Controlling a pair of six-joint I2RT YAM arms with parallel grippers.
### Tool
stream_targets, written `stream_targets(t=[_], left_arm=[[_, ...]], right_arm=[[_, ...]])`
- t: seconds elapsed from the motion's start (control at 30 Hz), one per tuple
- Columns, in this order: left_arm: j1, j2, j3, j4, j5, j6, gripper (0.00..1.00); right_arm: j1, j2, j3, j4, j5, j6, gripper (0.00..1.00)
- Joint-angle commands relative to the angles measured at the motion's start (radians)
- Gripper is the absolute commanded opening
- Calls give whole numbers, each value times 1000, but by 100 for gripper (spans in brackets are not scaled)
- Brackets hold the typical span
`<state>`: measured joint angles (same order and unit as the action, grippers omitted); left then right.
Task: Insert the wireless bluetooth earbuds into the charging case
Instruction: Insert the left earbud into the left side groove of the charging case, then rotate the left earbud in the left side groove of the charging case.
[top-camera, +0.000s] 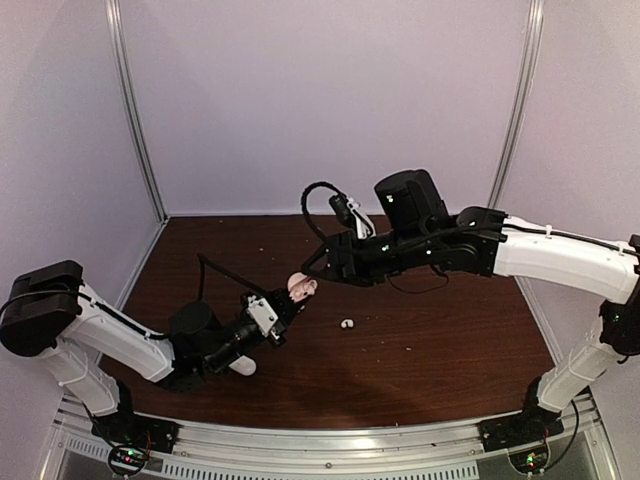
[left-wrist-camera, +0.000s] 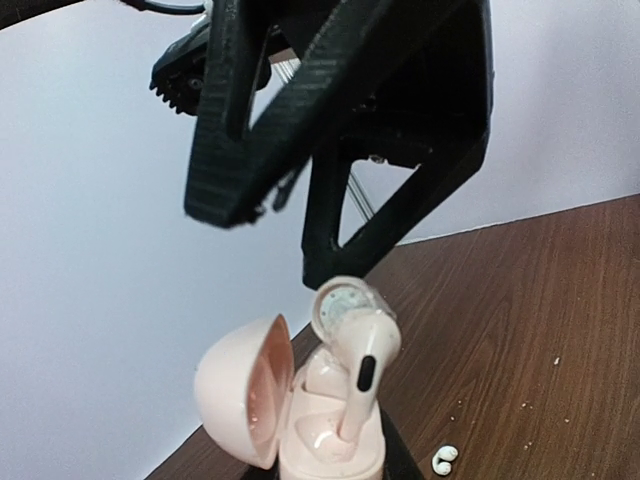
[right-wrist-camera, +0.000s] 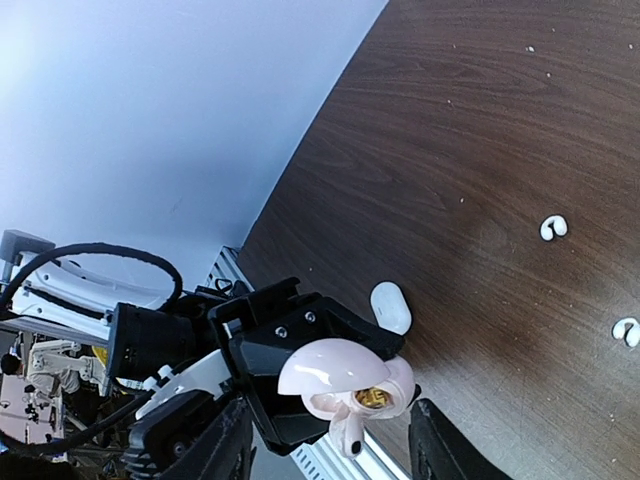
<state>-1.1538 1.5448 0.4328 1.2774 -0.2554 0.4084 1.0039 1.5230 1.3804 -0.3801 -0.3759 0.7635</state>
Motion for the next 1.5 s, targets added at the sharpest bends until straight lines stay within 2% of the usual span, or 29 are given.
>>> stream_targets(t=[0.0, 0.5, 0.97, 1.3, 1.47], left_arm=[[9, -43, 1, 32, 57, -57, 0], [43, -191, 86, -226, 326, -366, 0], [44, -183, 94, -183, 409, -442, 0], [43, -169, 92, -136, 494, -448, 0], [43, -169, 92, -132, 516, -448, 0]], right_arm=[[3, -88, -19, 62, 25, -83, 56], [39, -311, -221, 201, 116, -511, 56], [239, -304, -217, 190, 369, -790, 53], [348, -282, -231, 177, 551, -903, 53], [371, -273, -233, 175, 590, -924, 53]])
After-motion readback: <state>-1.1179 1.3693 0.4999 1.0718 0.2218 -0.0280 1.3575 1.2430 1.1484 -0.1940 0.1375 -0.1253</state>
